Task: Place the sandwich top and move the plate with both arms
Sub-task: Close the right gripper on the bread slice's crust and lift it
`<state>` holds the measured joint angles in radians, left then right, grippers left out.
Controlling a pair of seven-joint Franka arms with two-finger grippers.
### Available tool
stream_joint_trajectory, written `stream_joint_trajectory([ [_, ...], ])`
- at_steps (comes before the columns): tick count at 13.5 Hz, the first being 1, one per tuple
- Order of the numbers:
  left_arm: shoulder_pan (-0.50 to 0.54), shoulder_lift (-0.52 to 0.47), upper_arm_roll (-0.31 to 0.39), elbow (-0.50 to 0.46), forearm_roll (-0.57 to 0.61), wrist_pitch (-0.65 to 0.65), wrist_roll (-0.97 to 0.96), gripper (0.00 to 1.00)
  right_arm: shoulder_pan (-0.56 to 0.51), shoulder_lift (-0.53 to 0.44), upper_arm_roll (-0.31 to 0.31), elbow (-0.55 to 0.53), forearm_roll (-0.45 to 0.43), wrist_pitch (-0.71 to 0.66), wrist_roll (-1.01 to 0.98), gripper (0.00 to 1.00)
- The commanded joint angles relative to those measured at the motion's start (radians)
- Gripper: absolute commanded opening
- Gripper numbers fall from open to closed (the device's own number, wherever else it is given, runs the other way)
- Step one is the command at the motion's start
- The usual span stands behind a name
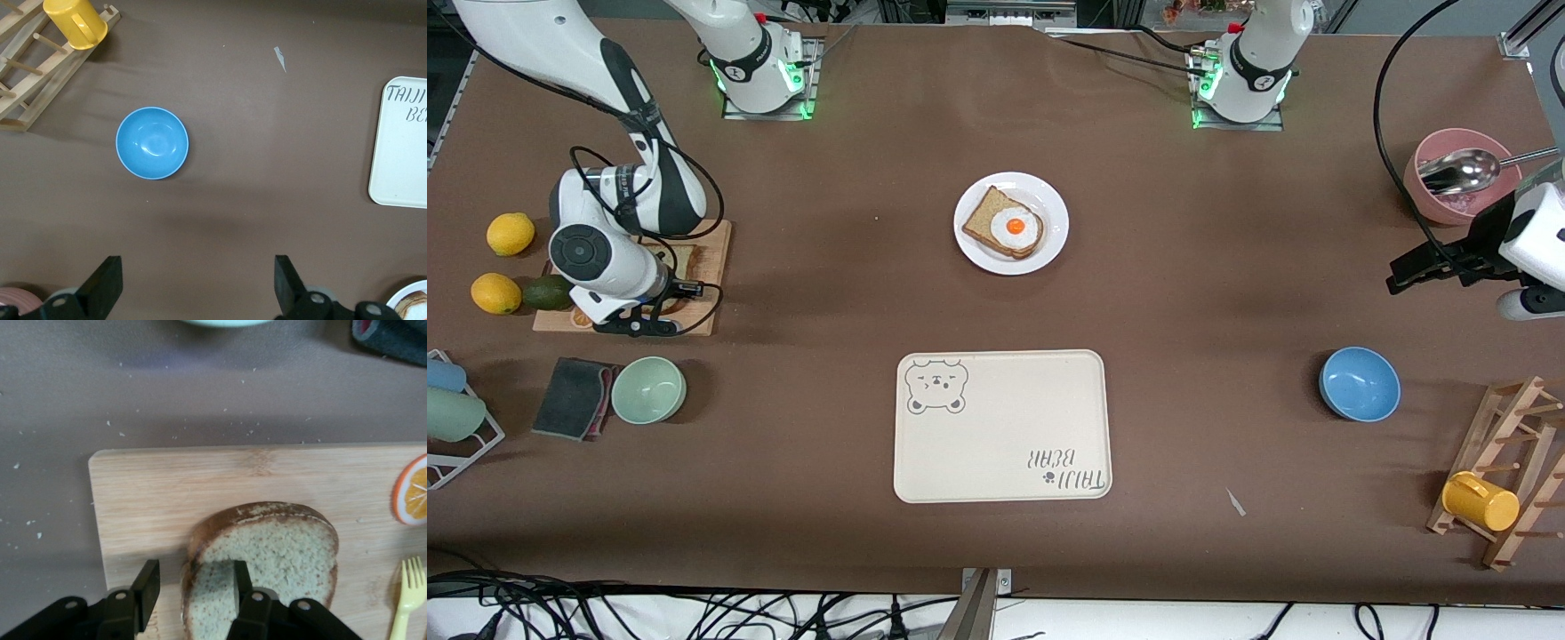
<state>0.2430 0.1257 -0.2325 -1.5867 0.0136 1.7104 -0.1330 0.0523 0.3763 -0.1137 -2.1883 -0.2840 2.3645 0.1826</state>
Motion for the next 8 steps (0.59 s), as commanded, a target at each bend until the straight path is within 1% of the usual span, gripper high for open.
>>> stream_joint_trajectory([
  [1, 0.002, -0.003, -0.005, 0.013, -0.029, -0.011, -0.026, 1.0, -0.011, 0.012, -0.007, -0.004, -0.047, 0.022, 0.021, 0.5],
  [2, 0.002, -0.005, -0.004, 0.014, -0.029, -0.011, -0.027, 1.0, -0.011, 0.018, -0.014, -0.002, -0.052, 0.033, 0.021, 0.5],
  [3, 0.002, -0.006, -0.004, 0.016, -0.032, -0.011, -0.028, 1.0, -0.011, 0.022, -0.014, -0.004, -0.052, 0.039, 0.02, 0.48],
  [4, 0.002, -0.005, -0.005, 0.014, -0.031, -0.011, -0.028, 1.0, -0.011, 0.024, -0.014, -0.002, -0.052, 0.039, 0.02, 0.4],
  [5, 0.001, -0.005, -0.005, 0.016, -0.029, -0.011, -0.028, 1.0, -0.011, 0.024, -0.014, -0.002, -0.052, 0.038, 0.02, 0.28],
  [7, 0.001, -0.006, -0.005, 0.011, -0.03, -0.011, -0.03, 1.0, -0.009, 0.024, -0.014, -0.002, -0.052, 0.038, 0.021, 0.0],
  [8, -0.001, -0.005, -0.007, 0.011, -0.031, -0.011, -0.04, 1.0, -0.011, 0.027, -0.014, -0.001, -0.052, 0.038, 0.023, 0.0],
])
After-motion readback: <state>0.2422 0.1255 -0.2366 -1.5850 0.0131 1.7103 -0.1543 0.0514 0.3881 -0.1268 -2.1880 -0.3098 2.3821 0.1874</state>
